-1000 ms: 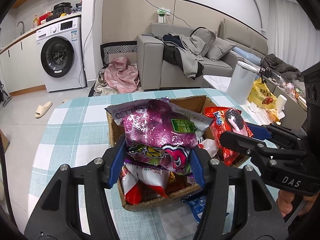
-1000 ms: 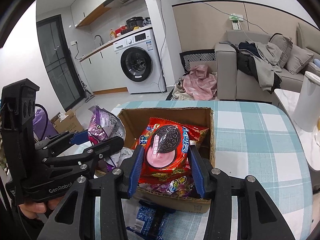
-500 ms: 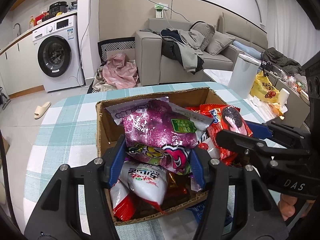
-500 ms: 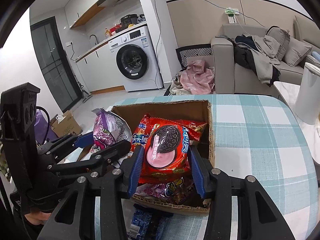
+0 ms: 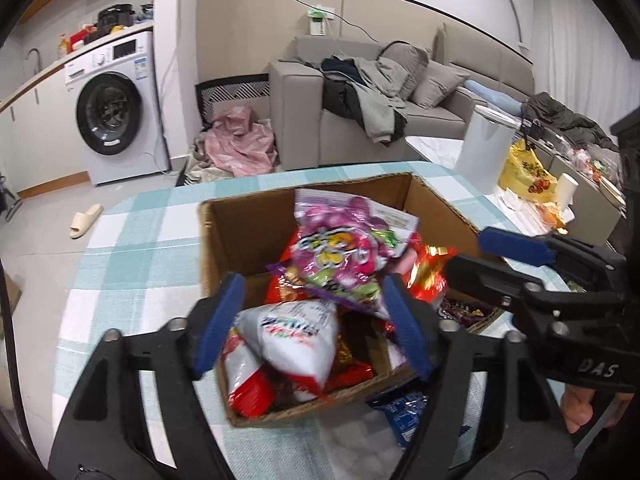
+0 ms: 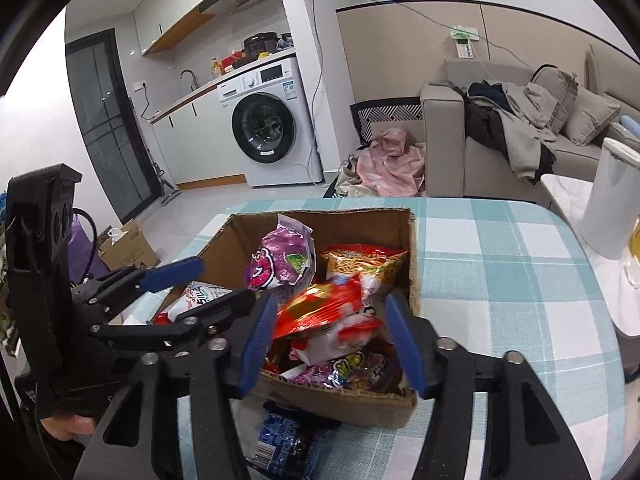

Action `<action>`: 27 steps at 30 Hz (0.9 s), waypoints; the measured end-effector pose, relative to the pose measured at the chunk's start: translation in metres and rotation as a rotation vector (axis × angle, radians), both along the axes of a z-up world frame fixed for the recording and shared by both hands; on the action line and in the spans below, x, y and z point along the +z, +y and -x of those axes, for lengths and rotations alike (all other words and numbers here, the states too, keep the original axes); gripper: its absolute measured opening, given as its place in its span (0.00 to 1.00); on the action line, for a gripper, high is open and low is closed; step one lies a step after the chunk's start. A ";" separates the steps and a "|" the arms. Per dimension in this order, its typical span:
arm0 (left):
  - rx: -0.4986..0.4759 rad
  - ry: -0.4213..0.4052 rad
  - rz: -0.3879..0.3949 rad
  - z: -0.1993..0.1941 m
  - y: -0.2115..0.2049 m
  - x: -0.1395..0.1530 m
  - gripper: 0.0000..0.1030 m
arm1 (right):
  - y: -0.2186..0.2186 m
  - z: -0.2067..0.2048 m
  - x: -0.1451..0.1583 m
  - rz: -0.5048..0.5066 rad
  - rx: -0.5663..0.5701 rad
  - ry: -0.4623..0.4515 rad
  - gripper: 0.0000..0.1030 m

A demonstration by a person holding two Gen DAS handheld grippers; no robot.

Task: Organize snacks
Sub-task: 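Move both open grippers back toward the cream bun pack and blue Oreo pack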

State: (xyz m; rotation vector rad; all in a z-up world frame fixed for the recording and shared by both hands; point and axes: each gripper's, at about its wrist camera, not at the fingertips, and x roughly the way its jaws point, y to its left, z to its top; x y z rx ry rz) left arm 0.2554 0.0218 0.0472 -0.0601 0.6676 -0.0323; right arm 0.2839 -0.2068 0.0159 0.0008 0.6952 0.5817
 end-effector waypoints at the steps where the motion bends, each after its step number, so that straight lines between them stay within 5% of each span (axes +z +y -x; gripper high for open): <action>1: 0.003 -0.003 0.004 0.003 0.001 0.002 0.80 | -0.002 0.002 0.001 -0.004 -0.002 -0.006 0.70; 7: 0.011 -0.004 0.007 0.024 0.006 0.009 0.91 | -0.017 0.009 0.007 -0.037 -0.033 -0.019 0.96; 9: 0.013 -0.018 0.011 0.033 0.007 0.013 0.99 | -0.022 0.011 0.008 -0.051 -0.031 -0.013 0.98; 27: 0.002 -0.058 0.033 0.115 0.006 0.029 0.99 | -0.036 0.057 0.001 -0.001 0.016 -0.021 1.00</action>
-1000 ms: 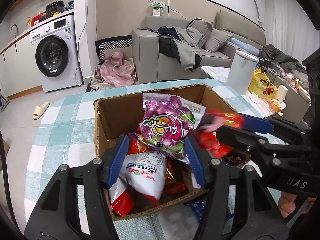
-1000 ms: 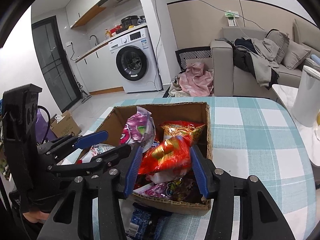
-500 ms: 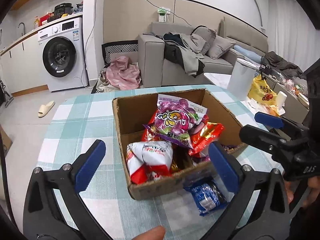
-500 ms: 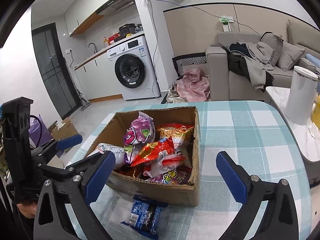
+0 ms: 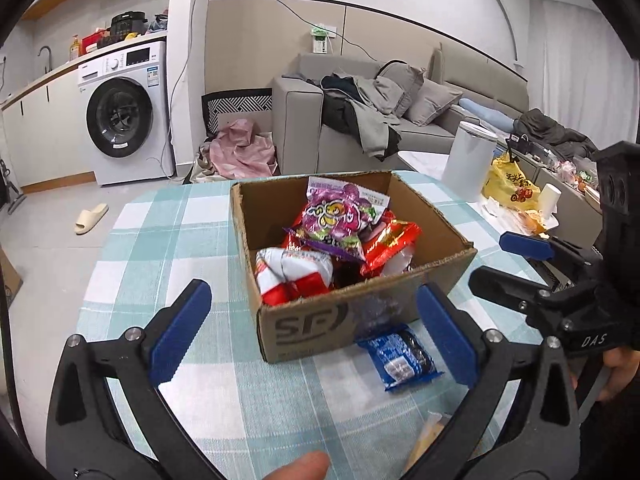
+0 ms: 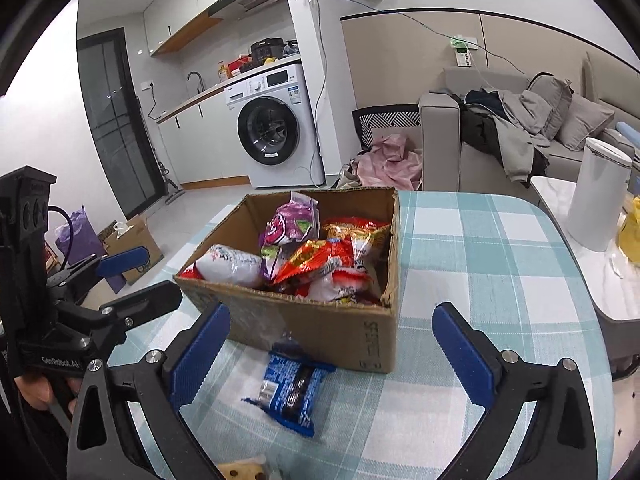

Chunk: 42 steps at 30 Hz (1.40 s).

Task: Organize snacks
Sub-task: 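Move both open grippers back toward the cream bun pack and blue Oreo pack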

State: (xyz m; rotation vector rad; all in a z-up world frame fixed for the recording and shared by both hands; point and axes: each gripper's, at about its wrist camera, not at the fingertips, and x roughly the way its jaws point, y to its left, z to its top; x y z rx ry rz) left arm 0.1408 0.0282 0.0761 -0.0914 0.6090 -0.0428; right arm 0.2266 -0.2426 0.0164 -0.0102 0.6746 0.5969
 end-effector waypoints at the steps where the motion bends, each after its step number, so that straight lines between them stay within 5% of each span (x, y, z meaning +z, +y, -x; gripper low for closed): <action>1: 0.001 0.000 -0.001 0.004 0.000 -0.001 0.99 | -0.001 0.003 -0.001 -0.004 0.004 0.007 1.00; 22: -0.004 0.008 -0.017 0.069 -0.007 -0.017 0.99 | -0.019 0.053 -0.025 0.043 0.045 0.058 1.00; 42: -0.105 0.112 -0.024 0.093 -0.041 -0.053 0.99 | -0.021 0.074 -0.051 0.174 0.102 0.132 1.00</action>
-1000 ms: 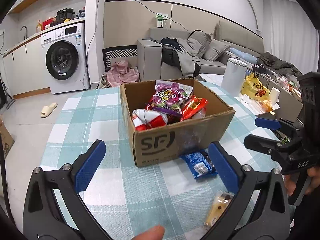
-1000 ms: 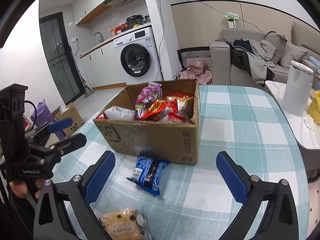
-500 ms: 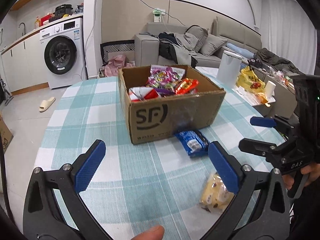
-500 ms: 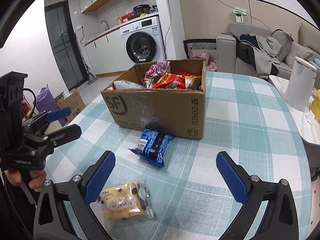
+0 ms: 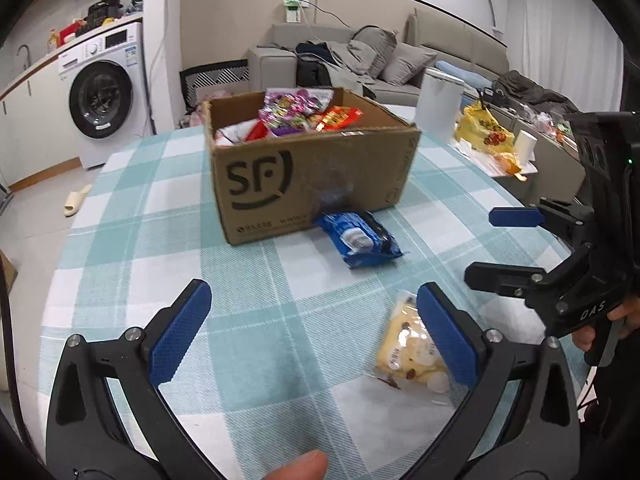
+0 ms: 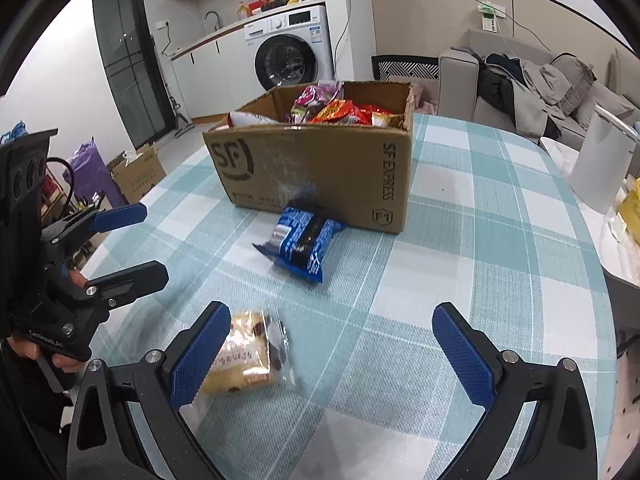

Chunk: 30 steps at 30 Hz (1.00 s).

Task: Organize snacks
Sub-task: 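Move both open grippers back toward the cream bun pack and blue Oreo pack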

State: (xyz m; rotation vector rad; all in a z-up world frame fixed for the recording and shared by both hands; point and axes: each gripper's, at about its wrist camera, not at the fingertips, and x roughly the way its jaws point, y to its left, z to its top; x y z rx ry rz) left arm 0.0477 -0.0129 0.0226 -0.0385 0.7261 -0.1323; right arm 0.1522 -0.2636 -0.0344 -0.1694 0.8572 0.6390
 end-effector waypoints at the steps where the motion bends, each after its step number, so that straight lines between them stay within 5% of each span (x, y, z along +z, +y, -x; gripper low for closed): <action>1: -0.008 0.007 -0.008 0.000 -0.003 -0.002 0.99 | 0.000 0.000 -0.001 0.007 0.003 0.003 1.00; 9: -0.102 0.066 -0.058 -0.003 -0.032 -0.024 0.99 | -0.005 -0.005 -0.014 0.051 0.003 0.043 1.00; 21: -0.179 0.174 -0.029 -0.013 -0.052 -0.050 0.99 | -0.011 -0.013 -0.024 0.056 -0.022 0.084 1.00; 30: -0.195 0.206 -0.104 -0.021 -0.072 -0.064 0.99 | -0.009 -0.015 -0.028 0.064 -0.029 0.095 1.00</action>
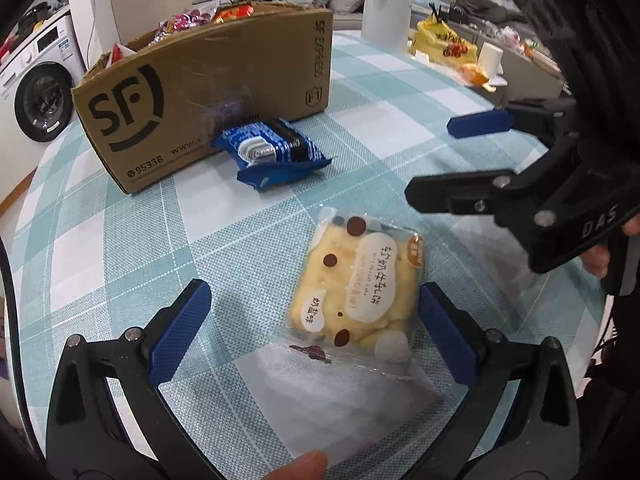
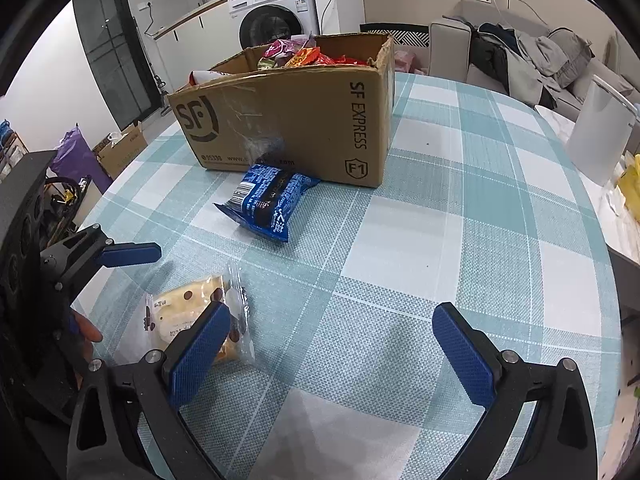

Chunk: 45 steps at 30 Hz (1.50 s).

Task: Organize snacks
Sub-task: 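Move both open grippers back toward the cream bun pack and blue Oreo pack, then grasp the cream bun pack with the left gripper while the right grasps the blue Oreo pack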

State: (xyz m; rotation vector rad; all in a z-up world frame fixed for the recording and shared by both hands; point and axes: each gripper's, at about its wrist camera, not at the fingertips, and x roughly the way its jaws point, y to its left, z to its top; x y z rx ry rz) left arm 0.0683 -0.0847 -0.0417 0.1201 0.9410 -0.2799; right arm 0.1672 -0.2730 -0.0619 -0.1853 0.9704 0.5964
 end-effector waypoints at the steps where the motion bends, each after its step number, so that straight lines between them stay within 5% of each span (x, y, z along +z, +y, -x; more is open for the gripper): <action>1: -0.003 0.003 0.006 -0.001 0.001 0.000 0.99 | 0.000 0.000 0.000 -0.002 0.000 0.001 1.00; 5: 0.000 0.011 0.021 -0.003 0.002 -0.002 0.98 | 0.001 -0.001 -0.001 0.001 -0.003 0.005 1.00; 15: -0.062 -0.017 0.040 0.004 -0.002 0.001 0.54 | -0.001 -0.002 -0.002 -0.004 -0.012 0.005 1.00; 45: 0.209 -0.096 0.100 -0.015 0.081 0.019 0.54 | 0.033 -0.018 -0.002 -0.052 -0.065 -0.001 1.00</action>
